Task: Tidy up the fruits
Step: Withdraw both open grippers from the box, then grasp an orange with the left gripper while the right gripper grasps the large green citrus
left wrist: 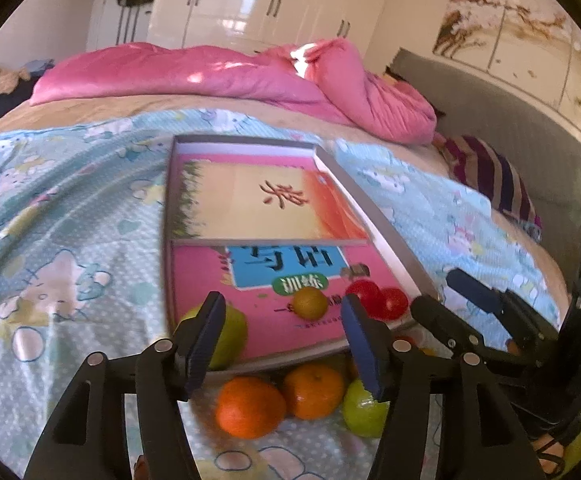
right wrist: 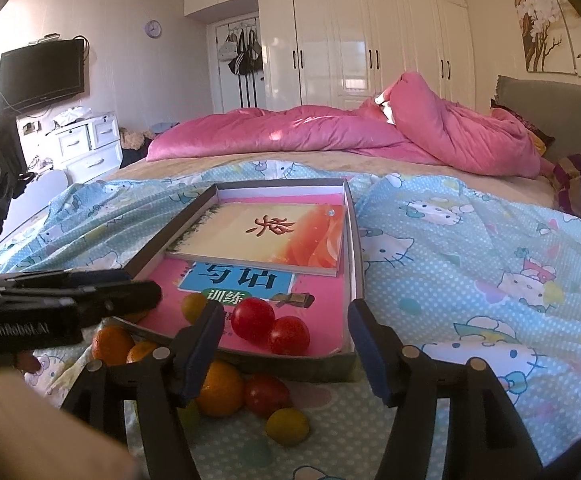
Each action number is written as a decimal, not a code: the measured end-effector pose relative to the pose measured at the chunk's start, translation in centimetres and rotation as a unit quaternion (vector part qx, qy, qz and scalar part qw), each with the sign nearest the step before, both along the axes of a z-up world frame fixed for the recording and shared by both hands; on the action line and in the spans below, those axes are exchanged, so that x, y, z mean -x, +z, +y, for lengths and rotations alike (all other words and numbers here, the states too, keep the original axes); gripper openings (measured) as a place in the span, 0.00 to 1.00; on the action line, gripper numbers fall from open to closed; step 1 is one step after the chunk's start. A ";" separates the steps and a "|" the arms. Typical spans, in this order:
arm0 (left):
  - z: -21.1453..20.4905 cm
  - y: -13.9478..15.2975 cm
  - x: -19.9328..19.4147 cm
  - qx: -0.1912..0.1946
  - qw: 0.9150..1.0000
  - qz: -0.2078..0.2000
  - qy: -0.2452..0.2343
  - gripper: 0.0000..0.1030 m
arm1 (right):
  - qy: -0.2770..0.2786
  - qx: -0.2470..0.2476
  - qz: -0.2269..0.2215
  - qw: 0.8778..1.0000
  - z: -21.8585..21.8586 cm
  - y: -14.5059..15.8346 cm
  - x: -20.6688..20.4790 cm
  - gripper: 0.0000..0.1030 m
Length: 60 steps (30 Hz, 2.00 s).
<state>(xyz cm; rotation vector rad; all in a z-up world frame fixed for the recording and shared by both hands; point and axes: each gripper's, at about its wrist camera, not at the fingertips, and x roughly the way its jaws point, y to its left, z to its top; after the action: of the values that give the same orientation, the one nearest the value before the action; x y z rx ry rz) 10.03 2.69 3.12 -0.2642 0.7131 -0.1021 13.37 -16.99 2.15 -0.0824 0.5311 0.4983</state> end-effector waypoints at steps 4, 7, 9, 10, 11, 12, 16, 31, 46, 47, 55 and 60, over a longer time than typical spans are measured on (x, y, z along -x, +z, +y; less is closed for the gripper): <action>1.2 0.1 0.8 0.013 1.000 0.007 0.010 0.64 | 0.006 -0.010 -0.009 1.000 -0.3 0.5 0.6 0.66; 1.7 -0.1 1.2 0.008 1.000 0.016 0.016 0.65 | 0.012 -0.013 -0.014 1.000 -0.4 0.8 1.2 0.70; 2.0 0.0 1.5 0.009 1.000 0.017 0.018 0.65 | 0.018 -0.015 -0.017 1.000 -0.3 1.0 1.5 0.71; 2.1 0.0 1.7 0.008 1.000 0.017 0.019 0.66 | 0.020 -0.014 -0.018 1.000 -0.2 1.0 1.7 0.71; 2.3 0.0 1.9 0.008 1.000 0.016 0.020 0.66 | 0.022 -0.014 -0.019 0.999 0.0 1.0 1.9 0.71; 2.3 -0.1 2.0 0.007 1.000 0.018 0.020 0.67 | 0.024 -0.012 -0.019 0.999 0.1 1.0 2.1 0.71; 2.4 -0.3 2.7 0.001 1.000 0.024 0.017 0.69 | 0.035 -0.008 -0.010 0.999 0.5 0.7 3.2 0.71; 2.5 -1.4 4.5 -0.007 0.999 0.043 0.016 0.69 | 0.067 0.005 0.013 0.998 1.8 -0.4 5.6 0.71; 0.8 -3.4 4.2 -0.020 0.996 0.087 -0.015 0.69 | 0.085 0.006 0.082 0.993 2.7 -2.4 5.6 0.71; 0.8 -3.6 4.2 -0.019 0.995 0.092 -0.017 0.69 | 0.087 0.006 0.087 0.992 2.8 -2.5 5.5 0.71; 1.1 -4.0 3.9 -0.009 0.995 0.096 -0.015 0.69 | 0.093 -0.012 0.124 0.988 2.6 -3.6 4.8 0.62; 1.3 -4.0 3.6 -0.010 0.996 0.092 -0.017 0.62 | 0.106 0.000 0.122 0.987 3.2 -4.0 4.8 0.45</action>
<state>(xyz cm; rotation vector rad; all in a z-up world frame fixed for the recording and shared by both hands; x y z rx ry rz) 6.43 3.98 -0.87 -0.2453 0.9006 -0.1034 8.58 -13.74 -1.81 -0.0783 0.7660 0.7215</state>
